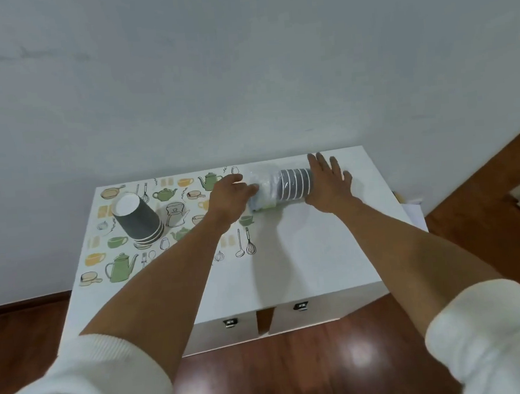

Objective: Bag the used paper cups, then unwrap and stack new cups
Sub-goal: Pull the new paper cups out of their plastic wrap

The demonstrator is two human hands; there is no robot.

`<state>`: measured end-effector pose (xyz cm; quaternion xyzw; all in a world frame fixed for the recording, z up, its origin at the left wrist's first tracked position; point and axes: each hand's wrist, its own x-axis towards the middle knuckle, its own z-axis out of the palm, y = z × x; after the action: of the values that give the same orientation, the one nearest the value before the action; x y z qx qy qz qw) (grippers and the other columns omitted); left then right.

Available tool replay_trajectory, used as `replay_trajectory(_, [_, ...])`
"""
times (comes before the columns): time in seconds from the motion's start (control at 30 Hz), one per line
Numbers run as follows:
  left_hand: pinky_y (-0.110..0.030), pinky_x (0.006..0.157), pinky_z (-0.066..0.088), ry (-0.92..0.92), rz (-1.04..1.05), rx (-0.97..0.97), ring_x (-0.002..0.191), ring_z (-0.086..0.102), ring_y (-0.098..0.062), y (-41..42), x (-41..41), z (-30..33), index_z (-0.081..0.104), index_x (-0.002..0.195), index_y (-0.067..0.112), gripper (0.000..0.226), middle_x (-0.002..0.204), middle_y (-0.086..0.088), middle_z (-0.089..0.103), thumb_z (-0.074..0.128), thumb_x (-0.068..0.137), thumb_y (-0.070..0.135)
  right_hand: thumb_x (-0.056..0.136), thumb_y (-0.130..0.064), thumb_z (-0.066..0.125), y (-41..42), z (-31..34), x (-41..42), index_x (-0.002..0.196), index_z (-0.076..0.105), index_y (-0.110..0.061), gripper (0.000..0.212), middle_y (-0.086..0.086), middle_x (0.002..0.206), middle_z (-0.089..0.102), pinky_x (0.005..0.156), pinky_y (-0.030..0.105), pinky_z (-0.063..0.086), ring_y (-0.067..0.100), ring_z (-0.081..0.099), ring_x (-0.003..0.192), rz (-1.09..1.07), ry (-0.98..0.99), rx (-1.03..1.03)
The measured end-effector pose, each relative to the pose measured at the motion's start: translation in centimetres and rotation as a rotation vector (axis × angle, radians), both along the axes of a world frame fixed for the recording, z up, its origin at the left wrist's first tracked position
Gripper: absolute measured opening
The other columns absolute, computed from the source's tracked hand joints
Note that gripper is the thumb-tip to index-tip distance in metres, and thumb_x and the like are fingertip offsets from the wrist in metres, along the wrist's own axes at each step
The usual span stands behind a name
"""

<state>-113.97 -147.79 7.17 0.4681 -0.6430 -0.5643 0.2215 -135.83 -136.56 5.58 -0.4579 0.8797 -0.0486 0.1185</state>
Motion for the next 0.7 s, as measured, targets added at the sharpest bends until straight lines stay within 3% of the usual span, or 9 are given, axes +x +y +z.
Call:
replay_trajectory(0.07, [-0.027,0.079,0.052,0.024,0.021,0.046,0.087,0.067,-0.015,-0.2,-1.1,-0.4,0.061,0.126,0.012,0.049,0.099,-0.002,0.074,0.083,0.083,0.020,0.083,-0.027,0.071,-0.2,-0.7,-0.6,0.160,0.007,-0.025,0.101,-0.003,0.164,0.024,0.116,0.057,0.019,0.029,0.016,0.154,0.081,0.066,0.029])
replay_trajectory(0.17, [-0.022,0.068,0.045,-0.002,0.011,0.004,0.068,0.058,-0.008,-0.1,-2.1,-0.7,0.072,0.109,0.007,0.025,0.082,0.001,0.067,0.078,0.086,0.008,0.079,-0.018,0.069,0.3,-2.0,-0.6,0.154,0.024,-0.025,0.087,0.001,0.147,0.044,0.108,0.055,0.027,0.033,0.038,0.136,0.108,0.186,0.001])
replay_trajectory(0.23, [-0.018,0.066,0.046,0.023,0.010,-0.018,0.071,0.059,-0.008,0.0,-2.1,-0.5,0.074,0.097,0.005,0.008,0.081,0.001,0.068,0.073,0.089,0.005,0.075,-0.017,0.071,0.6,-2.5,-0.3,0.143,0.037,-0.025,0.076,0.004,0.138,0.046,0.105,0.056,0.030,0.035,0.040,0.129,0.092,0.188,0.015])
replay_trajectory(0.3, [-0.017,0.068,0.049,0.055,0.010,-0.003,0.078,0.061,-0.011,-0.1,-1.5,-0.1,0.074,0.095,0.001,0.007,0.088,-0.001,0.070,0.070,0.089,0.005,0.073,-0.017,0.073,1.0,-2.7,0.1,0.135,0.039,-0.025,0.071,0.006,0.132,0.045,0.099,0.057,0.037,0.036,0.039,0.128,0.062,0.100,0.035])
replay_trajectory(0.43, [-0.034,0.086,0.052,0.107,0.061,0.139,0.091,0.062,-0.015,-0.9,0.4,0.8,0.076,0.091,0.006,0.010,0.099,-0.002,0.071,0.067,0.089,0.010,0.073,-0.014,0.070,1.5,-1.0,0.9,0.130,0.037,-0.024,0.067,0.005,0.117,0.049,0.078,0.045,0.042,0.035,0.045,0.115,0.145,-0.010,0.002])
replay_trajectory(0.57, [-0.036,0.087,0.051,0.273,0.196,0.367,0.095,0.064,-0.019,-1.4,2.4,1.6,0.070,0.085,0.014,0.010,0.099,-0.001,0.068,0.061,0.089,0.014,0.072,-0.010,0.069,-0.6,4.1,1.1,0.127,0.044,-0.022,0.062,0.005,0.112,0.050,0.075,0.038,0.034,0.033,0.046,0.107,0.293,0.193,-0.083])
replay_trajectory(0.7, [-0.032,0.074,0.050,0.413,0.218,0.446,0.070,0.065,-0.015,-0.9,3.0,3.2,0.063,0.082,0.016,0.011,0.083,0.002,0.064,0.057,0.092,0.016,0.075,-0.006,0.071,-3.5,10.0,1.7,0.137,0.047,-0.021,0.068,0.010,0.121,0.052,0.080,0.038,0.035,0.033,0.046,0.112,0.476,0.342,-0.129])
